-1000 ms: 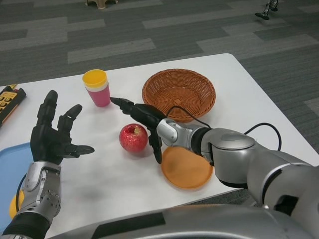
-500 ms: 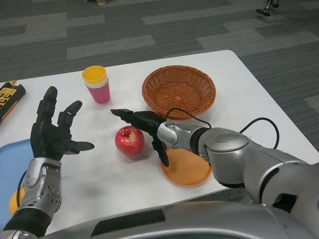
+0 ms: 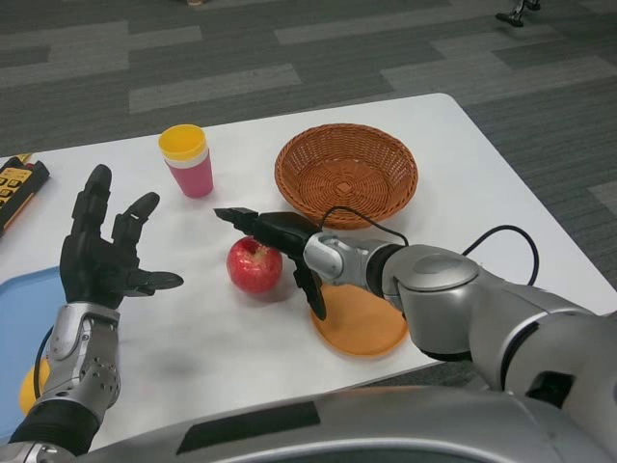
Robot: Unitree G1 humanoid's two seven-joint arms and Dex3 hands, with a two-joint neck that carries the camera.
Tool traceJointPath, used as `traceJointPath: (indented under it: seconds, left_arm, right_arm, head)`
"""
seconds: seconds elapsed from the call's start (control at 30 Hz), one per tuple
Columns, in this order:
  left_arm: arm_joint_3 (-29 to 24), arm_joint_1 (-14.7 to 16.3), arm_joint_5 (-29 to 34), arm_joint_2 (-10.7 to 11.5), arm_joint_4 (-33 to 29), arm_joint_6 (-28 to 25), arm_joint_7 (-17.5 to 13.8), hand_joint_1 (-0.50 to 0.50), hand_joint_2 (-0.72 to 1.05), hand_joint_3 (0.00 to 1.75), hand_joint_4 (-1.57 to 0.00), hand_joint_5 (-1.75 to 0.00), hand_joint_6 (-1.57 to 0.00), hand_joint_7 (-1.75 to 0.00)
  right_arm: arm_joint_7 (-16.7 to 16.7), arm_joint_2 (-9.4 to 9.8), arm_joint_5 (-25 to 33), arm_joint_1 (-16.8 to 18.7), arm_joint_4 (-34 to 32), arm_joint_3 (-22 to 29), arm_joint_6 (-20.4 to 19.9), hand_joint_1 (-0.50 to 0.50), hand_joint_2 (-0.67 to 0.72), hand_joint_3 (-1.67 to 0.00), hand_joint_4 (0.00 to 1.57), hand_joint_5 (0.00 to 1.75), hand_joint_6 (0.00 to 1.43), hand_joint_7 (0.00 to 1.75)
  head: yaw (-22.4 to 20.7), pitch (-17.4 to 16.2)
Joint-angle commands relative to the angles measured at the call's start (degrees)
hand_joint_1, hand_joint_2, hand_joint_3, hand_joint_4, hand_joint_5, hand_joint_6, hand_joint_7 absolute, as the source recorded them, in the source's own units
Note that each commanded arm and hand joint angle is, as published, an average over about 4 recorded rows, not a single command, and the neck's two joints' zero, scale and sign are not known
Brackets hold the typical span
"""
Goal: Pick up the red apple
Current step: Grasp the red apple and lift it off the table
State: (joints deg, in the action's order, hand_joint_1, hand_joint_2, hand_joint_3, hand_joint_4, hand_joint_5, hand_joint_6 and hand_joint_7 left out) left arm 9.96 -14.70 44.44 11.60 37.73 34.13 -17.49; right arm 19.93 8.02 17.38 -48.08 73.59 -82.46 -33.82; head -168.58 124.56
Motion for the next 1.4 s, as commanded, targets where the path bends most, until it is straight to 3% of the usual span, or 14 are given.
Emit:
traceJointPath:
  seconds: [0.03, 0.17, 0.37, 0.8, 1.07, 1.13, 1.4]
  left_arm:
    - [-0.03, 0.55, 0.3, 0.01, -0.29, 0.23, 0.09, -0.01, -0.02, 0.0, 0.0, -1.03, 0.0, -0.28]
    - [-0.03, 0.55, 0.3, 0.01, -0.25, 0.23, 0.09, -0.01, -0.08, 0.0, 0.0, -1.03, 0.0, -0.28]
    - [0.01, 0.55, 0.3, 0.01, -0.2, 0.23, 0.09, -0.01, -0.02, 0.0, 0.0, -1.03, 0.0, -0.28]
    - [0.85, 0.44, 0.98, 0.27, -0.12, 0.17, 0.09, -0.01, -0.04, 0.0, 0.0, -1.03, 0.0, -0.28]
    - [1.68, 0.37, 1.66, 0.36, 0.06, 0.23, 0.05, -0.03, -0.02, 0.0, 0.0, -0.98, 0.0, -0.28]
    - [1.72, 0.37, 1.79, 0.36, 0.06, 0.23, 0.0, -0.03, -0.06, 0.0, 0.0, -1.03, 0.0, -0.28]
    - [1.59, 0.77, 1.88, 0.44, 0.06, 0.45, 0.0, -0.03, -0.02, 0.0, 0.0, -0.92, 0.0, -0.28]
  right_arm:
    - [-0.02, 0.16, 0.11, -0.97, -1.13, 1.25, 0.38, -0.46, 0.66, 0.0, 0.42, 0.0, 0.0, 0.0]
    - [0.82, 0.33, 0.11, -0.79, -3.15, 2.13, 0.34, -0.46, 0.66, 0.0, 0.4, 0.0, 0.0, 0.0]
    - [1.43, 0.42, 0.03, -0.79, -5.48, 1.47, 0.34, -0.46, 0.66, 0.0, 0.42, 0.0, 0.0, 0.0]
    - [1.52, -0.81, 0.11, -1.3, -4.58, -4.64, 0.56, -0.46, 0.66, 0.0, 0.51, 0.0, 0.0, 0.0]
    - [1.52, -1.51, 0.11, -1.23, -2.14, -4.86, 0.69, -0.46, 0.5, 0.0, 0.51, 0.0, 0.0, 0.0]
    - [1.52, -1.69, 0.11, -1.23, -1.74, -4.86, 0.69, -0.46, 0.44, 0.0, 0.51, 0.0, 0.0, 0.0]
    - [1.52, -2.0, 0.11, -1.14, -1.35, -4.9, 0.82, -0.46, 0.15, -0.06, 0.41, 0.0, 0.0, 0.0]
  head:
    - [0.21, -0.02]
    - [0.67, 0.79]
    - [1.22, 1.33]
    - [2.71, 1.67]
    - [2.6, 2.43]
    - [2.68, 2.66]
    - [2.22, 3.14]
